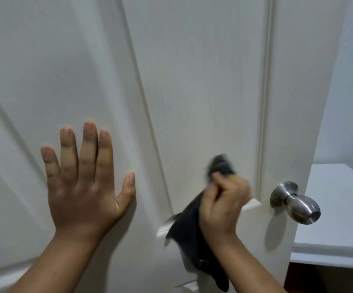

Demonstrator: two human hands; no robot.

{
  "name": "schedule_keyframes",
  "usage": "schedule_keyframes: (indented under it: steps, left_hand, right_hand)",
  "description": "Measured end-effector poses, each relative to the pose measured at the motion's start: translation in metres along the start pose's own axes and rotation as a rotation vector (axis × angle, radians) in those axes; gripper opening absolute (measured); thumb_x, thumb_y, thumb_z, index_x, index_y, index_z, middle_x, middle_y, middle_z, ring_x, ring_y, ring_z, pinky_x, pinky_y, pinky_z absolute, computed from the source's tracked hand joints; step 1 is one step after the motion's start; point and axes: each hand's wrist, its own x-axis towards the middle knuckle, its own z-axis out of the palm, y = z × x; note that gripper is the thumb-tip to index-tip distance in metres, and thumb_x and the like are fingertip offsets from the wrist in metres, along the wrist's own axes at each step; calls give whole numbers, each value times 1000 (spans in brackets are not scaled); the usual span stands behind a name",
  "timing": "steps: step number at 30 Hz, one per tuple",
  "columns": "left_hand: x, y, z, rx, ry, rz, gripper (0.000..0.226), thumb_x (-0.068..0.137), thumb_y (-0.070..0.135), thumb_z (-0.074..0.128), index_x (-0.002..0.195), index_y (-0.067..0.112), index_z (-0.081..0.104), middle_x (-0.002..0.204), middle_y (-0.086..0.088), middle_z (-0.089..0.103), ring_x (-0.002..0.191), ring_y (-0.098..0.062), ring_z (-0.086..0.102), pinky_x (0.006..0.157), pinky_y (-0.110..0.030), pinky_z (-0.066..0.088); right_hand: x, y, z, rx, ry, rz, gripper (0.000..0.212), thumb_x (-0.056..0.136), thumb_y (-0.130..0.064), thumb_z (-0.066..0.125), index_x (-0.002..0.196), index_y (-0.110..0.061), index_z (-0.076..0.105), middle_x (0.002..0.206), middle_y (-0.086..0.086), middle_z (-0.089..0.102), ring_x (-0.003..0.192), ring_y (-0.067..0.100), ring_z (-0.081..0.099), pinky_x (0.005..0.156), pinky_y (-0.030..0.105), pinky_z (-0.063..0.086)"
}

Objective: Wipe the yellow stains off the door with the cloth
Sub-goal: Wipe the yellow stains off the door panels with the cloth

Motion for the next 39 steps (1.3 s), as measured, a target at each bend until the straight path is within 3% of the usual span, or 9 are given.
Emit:
schedule_keyframes:
  steps: [3,6,8,14,18,21,27,33,39]
  left_hand:
    - [-2,2,0,-7,-17,2,78,96,46,41,156,6,11,160,-18,13,145,-44,12,118,-61,8]
    - [-3,4,-2,-30,-69,-10,79,97,47,40,156,6,7,160,-18,10,146,-44,10,119,-61,7]
    - [-11,9,-13,-86,-124,-38,78,96,46,41,156,5,10,161,-19,12,147,-44,10,120,-59,7]
    - [-20,36,-79,-505,-430,38,38,86,37,53,116,15,62,117,-4,59,117,-29,53,102,-43,38]
    - [16,26,-113,-1149,-900,-139,27,90,42,61,116,40,54,115,22,49,114,5,50,99,-14,38]
    - [51,7,-126,-1191,-982,-166,30,82,34,75,106,37,56,112,16,55,105,-2,56,91,-21,46]
    - [120,-26,-168,-1125,-933,-104,18,81,32,77,87,19,65,90,8,56,82,-10,57,74,-22,45]
    - [153,-40,-196,-1455,-1065,-205,14,87,22,72,85,11,63,86,-7,71,76,-10,66,76,-32,59]
    - [155,-33,-197,-1306,-1039,-162,30,95,38,59,89,9,59,86,-4,62,78,-16,58,72,-34,52]
  right_hand:
    - [-17,-18,9,-9,180,291,16,96,-12,41,108,-4,48,100,18,49,92,32,45,87,41,37]
    - [-75,-34,5,34,-226,-93,22,102,-22,33,109,-13,52,102,8,49,84,29,50,78,37,40]
    - [-98,-35,-17,128,-459,-107,24,102,-23,34,112,-20,56,106,3,57,88,24,59,80,33,45]
    - [-34,-79,-75,442,-760,393,22,94,-4,51,101,-21,62,100,-1,58,94,-1,58,83,8,42]
    - [45,-112,-96,727,-912,721,15,95,0,55,101,-8,67,97,-2,73,94,3,66,81,12,48]
    - [92,-131,-110,769,-958,798,18,93,-3,59,109,-9,64,91,-2,73,90,9,68,80,17,53]
    - [156,-174,-143,639,-1002,744,16,90,-14,66,106,-13,65,81,-3,71,77,9,66,69,21,52]
    - [168,-191,-187,373,-1405,649,26,90,-29,67,108,-9,65,93,3,71,88,15,69,78,30,54]
    - [149,-189,-201,41,-1200,510,29,92,-36,63,88,-7,64,80,13,63,76,17,59,71,34,45]
